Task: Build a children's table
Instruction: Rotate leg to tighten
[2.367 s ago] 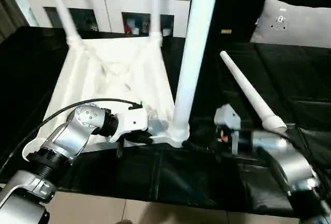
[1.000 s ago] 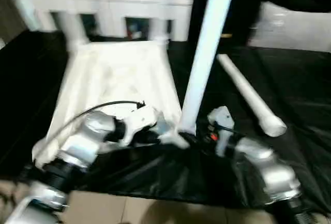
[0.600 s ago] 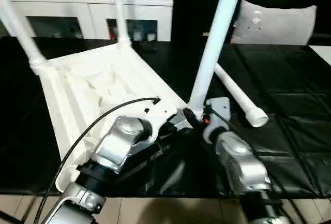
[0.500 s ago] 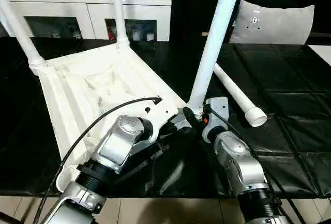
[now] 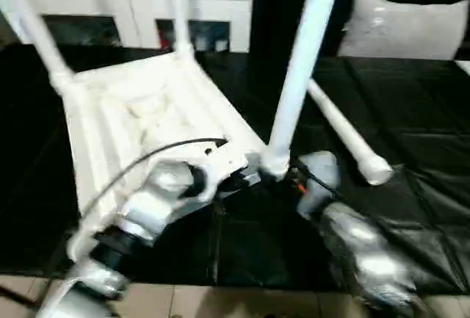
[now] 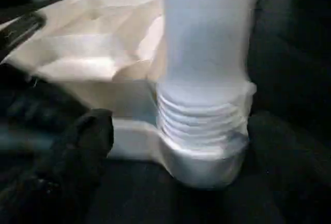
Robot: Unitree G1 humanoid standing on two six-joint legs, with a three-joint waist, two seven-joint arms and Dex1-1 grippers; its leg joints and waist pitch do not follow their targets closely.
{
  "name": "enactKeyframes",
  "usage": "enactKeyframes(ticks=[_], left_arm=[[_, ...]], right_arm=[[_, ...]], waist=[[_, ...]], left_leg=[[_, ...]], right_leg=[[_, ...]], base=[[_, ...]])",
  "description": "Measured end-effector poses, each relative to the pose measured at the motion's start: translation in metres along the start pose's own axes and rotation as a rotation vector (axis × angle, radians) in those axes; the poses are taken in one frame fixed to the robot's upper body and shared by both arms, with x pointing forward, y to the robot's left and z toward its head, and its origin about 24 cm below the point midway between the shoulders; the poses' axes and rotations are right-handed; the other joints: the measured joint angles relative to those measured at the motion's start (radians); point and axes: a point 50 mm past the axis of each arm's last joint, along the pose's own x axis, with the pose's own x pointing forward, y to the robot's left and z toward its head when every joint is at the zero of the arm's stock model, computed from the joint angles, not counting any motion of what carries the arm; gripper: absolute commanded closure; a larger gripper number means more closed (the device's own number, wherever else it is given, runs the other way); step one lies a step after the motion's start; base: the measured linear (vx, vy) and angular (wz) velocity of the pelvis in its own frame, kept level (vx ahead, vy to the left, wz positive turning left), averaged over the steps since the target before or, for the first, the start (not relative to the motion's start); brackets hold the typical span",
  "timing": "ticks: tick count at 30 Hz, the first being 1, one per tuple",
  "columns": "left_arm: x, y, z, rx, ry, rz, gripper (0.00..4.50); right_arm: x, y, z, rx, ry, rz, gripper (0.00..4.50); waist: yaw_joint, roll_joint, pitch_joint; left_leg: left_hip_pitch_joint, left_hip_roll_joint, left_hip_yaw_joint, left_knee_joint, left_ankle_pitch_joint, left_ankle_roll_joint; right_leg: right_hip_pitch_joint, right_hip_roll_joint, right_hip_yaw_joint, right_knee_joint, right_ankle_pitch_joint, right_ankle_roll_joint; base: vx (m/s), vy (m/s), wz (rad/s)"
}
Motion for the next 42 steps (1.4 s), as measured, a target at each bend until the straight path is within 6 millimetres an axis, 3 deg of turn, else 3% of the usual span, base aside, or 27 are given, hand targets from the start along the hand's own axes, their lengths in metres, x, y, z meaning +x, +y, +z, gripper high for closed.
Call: enactKeyframes(ticks=[8, 17, 18, 22, 23, 32, 42], left_arm=[[-0.021, -0.001, -0.013, 0.158, 0.039, -0.211, 4.5], [-0.024, 0.0, -0.012, 0.232, 0.046, -0.356, 4.5], [-0.024, 0.0, -0.012, 0.242, 0.048, -0.367, 4.5], [-0.026, 0.002, -0.011, 0.263, 0.056, -0.395, 4.5], [-0.026, 0.002, -0.011, 0.268, 0.057, -0.401, 4.5], [-0.025, 0.0, -0.011, 0.291, 0.053, -0.436, 4.5], [-0.025, 0.001, -0.011, 0.29, 0.053, -0.444, 4.5]], right_arm=[[-0.017, -0.01, 0.021, -0.079, 0.05, 0.283, 0.08], [-0.011, -0.01, 0.025, -0.179, 0.178, 0.518, 0.08], [-0.011, -0.009, 0.024, -0.179, 0.197, 0.553, 0.34], [-0.008, -0.009, 0.027, -0.18, 0.207, 0.589, 0.54], [-0.006, -0.008, 0.026, -0.18, 0.21, 0.597, 0.79], [-0.004, -0.007, 0.023, -0.168, 0.225, 0.621, 1.57], [-0.004, -0.007, 0.023, -0.165, 0.225, 0.623, 2.01]], waist=[[0.024, 0.0, -0.001], [0.041, -0.001, -0.001], [0.041, -0.002, -0.002], [0.04, -0.002, -0.002], [0.04, -0.003, -0.002], [0.045, -0.005, -0.003], [0.047, -0.006, -0.004]], left_leg=[[0.004, -0.001, 0.002, 0.001, 0.0, 0.0], [0.004, 0.0, 0.002, 0.002, 0.0, 0.0], [0.004, 0.0, 0.002, 0.002, 0.0, 0.0], [0.003, 0.0, 0.003, 0.002, 0.001, 0.0], [0.003, 0.0, 0.003, 0.002, 0.001, 0.0], [0.004, 0.0, 0.003, 0.003, 0.001, 0.001], [0.004, 0.0, 0.003, 0.003, 0.001, 0.001]], right_leg=[[0.004, -0.002, 0.001, 0.0, -0.001, 0.0], [0.006, -0.002, 0.001, 0.002, 0.0, -0.001], [0.006, -0.002, 0.001, 0.002, 0.0, -0.001], [0.005, -0.002, 0.001, 0.002, 0.0, -0.001], [0.005, -0.002, 0.001, 0.002, 0.0, -0.001], [0.006, -0.002, 0.001, 0.002, 0.0, -0.001], [0.006, -0.002, 0.001, 0.003, 0.0, -0.001]], base=[[0.0, 0.0, 0.0], [0.0, 0.0, 0.0], [0.0, 0.0, 0.0], [0.0, 0.0, 0.0], [0.0, 0.0, 0.0], [0.0, 0.0, 0.0], [0.0, 0.0, 0.0]])
